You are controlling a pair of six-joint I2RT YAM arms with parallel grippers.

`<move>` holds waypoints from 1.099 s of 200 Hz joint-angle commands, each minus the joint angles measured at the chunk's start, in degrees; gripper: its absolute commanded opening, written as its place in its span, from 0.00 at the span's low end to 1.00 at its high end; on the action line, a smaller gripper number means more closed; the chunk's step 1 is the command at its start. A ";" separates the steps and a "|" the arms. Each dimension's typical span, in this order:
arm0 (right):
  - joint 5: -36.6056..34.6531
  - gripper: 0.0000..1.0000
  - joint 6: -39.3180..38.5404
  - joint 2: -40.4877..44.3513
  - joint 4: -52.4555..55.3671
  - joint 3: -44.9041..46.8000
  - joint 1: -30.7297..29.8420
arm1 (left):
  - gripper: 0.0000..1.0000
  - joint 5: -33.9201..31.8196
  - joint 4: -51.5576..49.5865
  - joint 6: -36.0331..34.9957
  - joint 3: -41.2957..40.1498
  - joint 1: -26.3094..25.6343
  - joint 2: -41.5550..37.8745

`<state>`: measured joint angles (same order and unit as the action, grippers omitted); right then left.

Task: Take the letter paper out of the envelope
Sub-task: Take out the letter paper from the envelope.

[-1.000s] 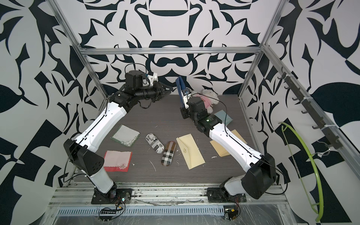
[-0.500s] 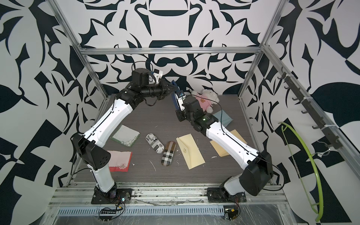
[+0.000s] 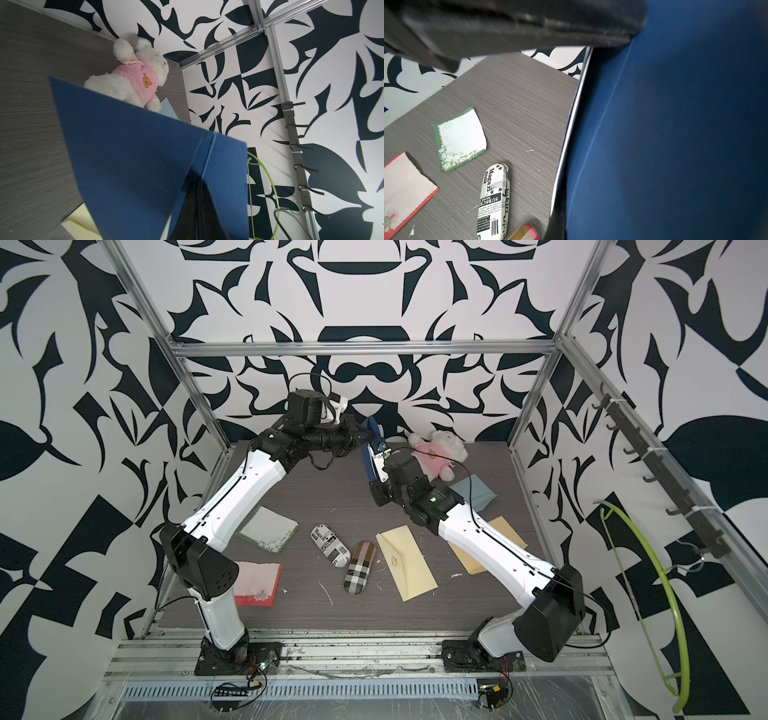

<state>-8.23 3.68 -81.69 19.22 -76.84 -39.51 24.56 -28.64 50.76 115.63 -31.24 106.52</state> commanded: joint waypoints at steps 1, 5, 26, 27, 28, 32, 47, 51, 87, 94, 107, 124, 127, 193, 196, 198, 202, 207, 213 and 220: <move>-1.12 0.00 0.58 2.30 -0.57 -2.62 -1.04 | 0.07 -1.61 -2.06 -2.57 2.56 0.12 1.16; -1.31 0.00 0.57 2.17 -0.46 -2.59 -1.22 | 0.07 -1.70 -2.26 -2.76 2.86 0.06 1.34; -1.87 0.00 0.75 2.19 -0.06 -1.89 -1.75 | 0.07 -3.11 -3.81 -3.86 4.04 0.12 1.84; -1.83 0.00 0.73 2.22 -0.11 -1.95 -1.78 | 0.07 -3.16 -3.93 -3.93 4.10 0.13 1.84; -1.81 0.00 0.72 2.27 -0.13 -1.89 -1.79 | 0.07 -3.22 -4.12 -4.01 4.13 0.13 1.85; -1.80 0.00 0.70 2.32 -0.07 -1.79 -1.95 | 0.07 -3.55 -4.56 -4.32 4.30 0.07 1.92; -4.42 0.00 0.61 2.41 0.19 -1.75 -2.40 | 0.07 -4.81 -6.38 -5.49 5.24 0.23 2.27; -4.71 0.00 0.47 2.46 0.20 -1.74 -2.56 | 0.07 -5.09 -6.89 -5.78 5.44 0.23 2.36; -6.71 0.00 0.10 2.57 0.97 -1.57 -3.85 | 0.07 -6.70 -10.81 -7.97 7.71 0.68 3.51; -7.34 0.00 0.10 2.67 1.08 -1.48 -4.14 | 0.07 -7.25 -11.76 -8.49 8.27 0.68 3.68; -8.72 0.00 0.10 2.85 1.36 -1.25 -4.65 | 0.07 -8.17 -13.18 -9.29 9.03 0.69 3.82; -10.35 0.00 0.09 2.84 1.83 -1.37 -5.26 | 0.07 -9.30 -14.71 -10.12 9.63 0.80 4.09; -10.58 0.00 0.07 2.79 1.91 -1.38 -5.35 | 0.07 -9.54 -14.96 -10.30 9.80 0.75 4.13; -13.63 0.00 -0.26 2.85 2.63 -1.47 -6.49 | 0.09 -13.04 -20.37 -12.35 11.96 0.77 4.66; -13.78 0.00 -0.26 2.84 2.66 -1.47 -6.61 | 0.09 -13.18 -20.51 -12.35 12.01 0.76 4.62; -13.82 0.00 -0.26 2.83 2.66 -1.47 -6.61 | 0.09 -13.25 -20.62 -12.35 12.10 0.82 4.67; -13.96 0.00 -0.30 2.91 2.68 -1.47 -6.63 | 0.10 -13.50 -21.08 -12.40 12.28 0.76 4.80; -14.18 0.00 -0.26 2.87 2.79 -1.47 -6.61 | 0.11 -13.77 -21.74 -12.44 12.64 0.75 4.90; -14.34 0.00 -0.26 2.92 2.83 -1.47 -6.71 | 0.12 -14.04 -22.49 -12.52 13.19 0.75 5.13; -14.61 0.00 -0.25 2.90 2.83 -1.52 -6.77 | 0.13 -14.40 -23.39 -12.53 13.71 0.80 5.33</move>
<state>-20.18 3.81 -81.69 24.47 -76.88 -45.39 14.57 -47.03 39.48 127.39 -31.14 110.04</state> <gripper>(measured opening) 0.046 0.115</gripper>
